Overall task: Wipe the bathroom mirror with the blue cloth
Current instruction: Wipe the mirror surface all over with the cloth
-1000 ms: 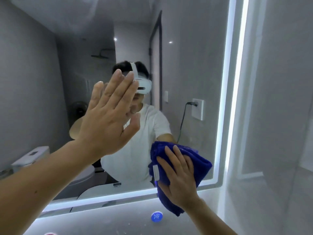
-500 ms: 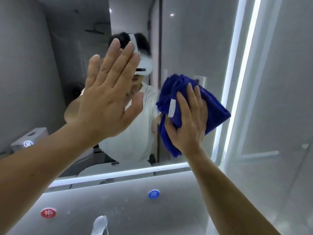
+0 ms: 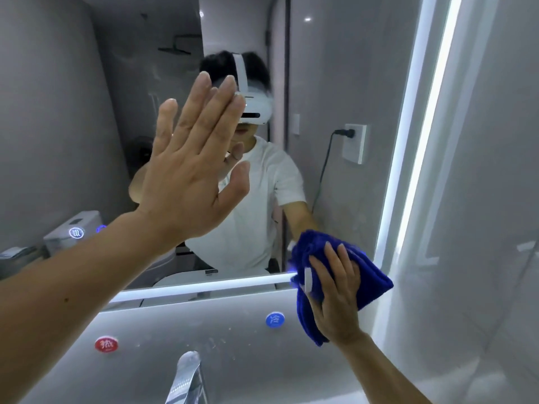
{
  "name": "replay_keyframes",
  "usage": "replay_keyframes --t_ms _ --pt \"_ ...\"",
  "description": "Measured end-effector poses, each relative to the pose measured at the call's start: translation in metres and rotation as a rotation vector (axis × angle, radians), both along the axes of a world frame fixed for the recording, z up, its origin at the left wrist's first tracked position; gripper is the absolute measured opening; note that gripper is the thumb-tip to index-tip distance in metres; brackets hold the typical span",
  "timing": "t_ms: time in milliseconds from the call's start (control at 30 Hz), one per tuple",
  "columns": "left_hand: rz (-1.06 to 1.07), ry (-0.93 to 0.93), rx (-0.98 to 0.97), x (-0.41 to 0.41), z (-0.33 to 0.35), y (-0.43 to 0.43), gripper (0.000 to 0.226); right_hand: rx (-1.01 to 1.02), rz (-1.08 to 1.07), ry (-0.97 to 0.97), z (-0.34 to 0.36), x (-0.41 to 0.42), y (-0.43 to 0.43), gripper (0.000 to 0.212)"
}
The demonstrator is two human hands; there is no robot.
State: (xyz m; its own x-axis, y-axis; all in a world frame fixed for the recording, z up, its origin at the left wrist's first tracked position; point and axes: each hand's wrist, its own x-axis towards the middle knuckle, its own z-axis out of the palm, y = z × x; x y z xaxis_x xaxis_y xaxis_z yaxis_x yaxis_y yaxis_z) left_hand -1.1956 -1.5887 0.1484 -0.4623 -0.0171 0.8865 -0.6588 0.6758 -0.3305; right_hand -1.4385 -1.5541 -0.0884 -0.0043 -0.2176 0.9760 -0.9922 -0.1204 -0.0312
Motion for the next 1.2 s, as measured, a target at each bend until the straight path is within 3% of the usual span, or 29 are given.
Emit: replay_keyframes --t_ms 133,233,433,567,633,733,800,933,1067,1200 --pt "0.003 0.001 -0.008 0.004 -0.001 -0.003 0.064 -0.208 0.038 -0.117 0.089 0.017 -0.023 0.043" --pt "0.008 -0.002 -0.014 0.006 0.000 -0.008 0.064 -0.255 0.031 -0.137 0.093 0.028 -0.033 0.047" --pt "-0.005 -0.007 -0.018 0.001 -0.005 -0.008 0.064 0.141 0.001 0.343 -0.035 0.020 -0.009 0.051" --pt "0.019 -0.013 -0.028 0.007 -0.003 -0.009 0.064 0.239 0.097 0.410 -0.029 -0.001 0.007 0.056" --pt "0.030 -0.014 -0.012 0.008 -0.002 -0.009 0.064 0.204 0.211 0.329 -0.001 0.003 0.015 0.047" --pt "0.013 -0.009 -0.010 0.004 -0.002 -0.007 0.064 -0.091 0.405 -0.035 0.064 0.011 0.016 0.030" --pt "0.002 -0.020 -0.019 -0.001 -0.002 -0.003 0.064 -0.233 0.388 -0.156 0.109 0.016 0.004 0.031" --pt "-0.016 -0.009 -0.034 -0.001 0.007 0.001 0.064 -0.191 0.086 -0.007 0.106 0.036 -0.023 0.045" --pt "-0.002 -0.021 -0.037 0.004 0.009 0.003 0.064 -0.016 0.040 0.280 0.013 0.028 -0.023 0.067" --pt "0.007 -0.022 -0.027 0.010 0.007 0.006 0.064 0.153 0.006 0.455 -0.029 -0.005 -0.003 0.065"
